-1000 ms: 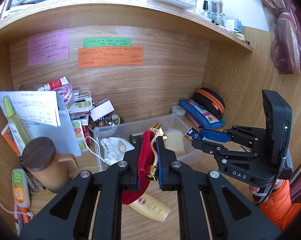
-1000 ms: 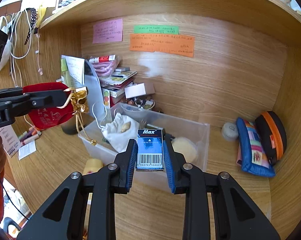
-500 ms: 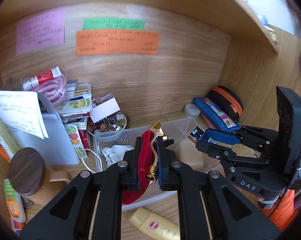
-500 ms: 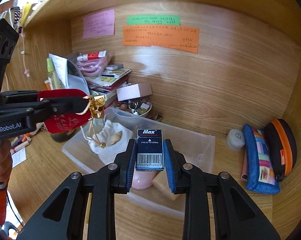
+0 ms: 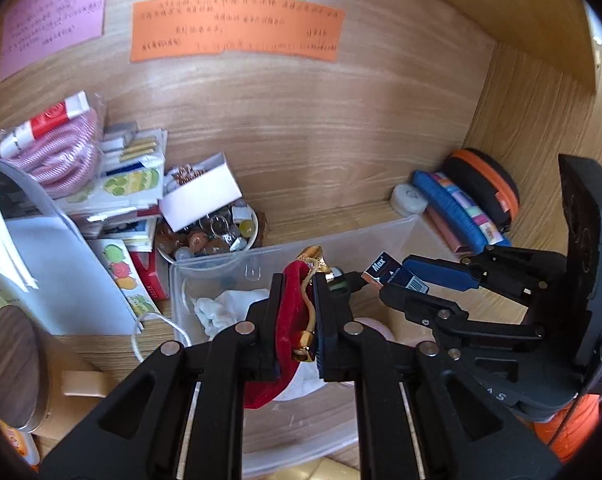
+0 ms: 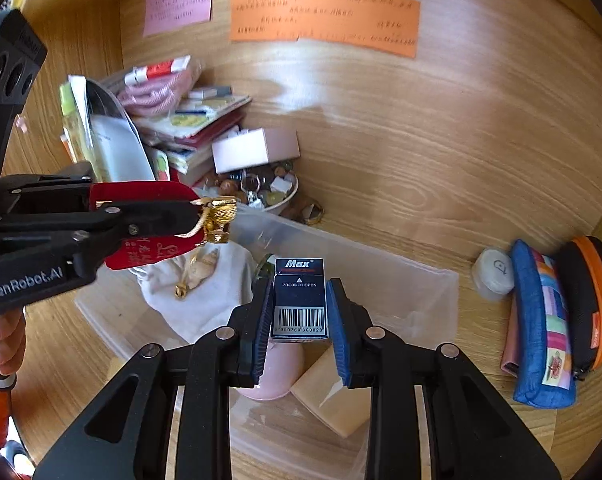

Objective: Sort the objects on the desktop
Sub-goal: 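Carry the red pouch and blue box over the clear bin, then lower the pouch and box into the bin and open both tools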

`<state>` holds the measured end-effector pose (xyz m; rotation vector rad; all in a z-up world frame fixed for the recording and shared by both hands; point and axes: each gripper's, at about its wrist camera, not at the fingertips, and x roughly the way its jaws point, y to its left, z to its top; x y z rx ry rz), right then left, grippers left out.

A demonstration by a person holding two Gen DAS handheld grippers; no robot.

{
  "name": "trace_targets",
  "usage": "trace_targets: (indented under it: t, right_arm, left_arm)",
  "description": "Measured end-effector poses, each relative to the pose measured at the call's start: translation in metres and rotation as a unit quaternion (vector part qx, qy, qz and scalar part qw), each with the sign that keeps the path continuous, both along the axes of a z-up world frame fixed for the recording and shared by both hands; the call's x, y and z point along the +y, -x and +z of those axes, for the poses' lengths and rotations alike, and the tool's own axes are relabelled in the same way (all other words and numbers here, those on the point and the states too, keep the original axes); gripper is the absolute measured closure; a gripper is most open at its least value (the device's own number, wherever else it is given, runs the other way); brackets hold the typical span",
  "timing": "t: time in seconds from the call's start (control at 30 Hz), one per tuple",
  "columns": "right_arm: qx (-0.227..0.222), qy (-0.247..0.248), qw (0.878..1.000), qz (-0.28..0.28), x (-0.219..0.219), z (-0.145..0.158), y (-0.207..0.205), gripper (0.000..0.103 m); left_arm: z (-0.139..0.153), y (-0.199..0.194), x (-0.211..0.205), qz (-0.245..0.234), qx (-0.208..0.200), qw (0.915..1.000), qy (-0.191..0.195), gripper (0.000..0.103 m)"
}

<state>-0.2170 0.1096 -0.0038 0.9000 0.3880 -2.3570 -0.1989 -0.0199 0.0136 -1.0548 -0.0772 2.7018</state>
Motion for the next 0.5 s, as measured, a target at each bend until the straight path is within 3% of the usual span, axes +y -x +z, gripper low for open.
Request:
trace_targets:
  t: [0.5]
  right_arm:
    - [-0.014, -0.027, 1.0, -0.004, -0.003, -0.023, 0.014, 0.078]
  left_arm:
    - [-0.031, 0.013, 0.012, 0.003, -0.024, 0.999, 0.037, 0.092]
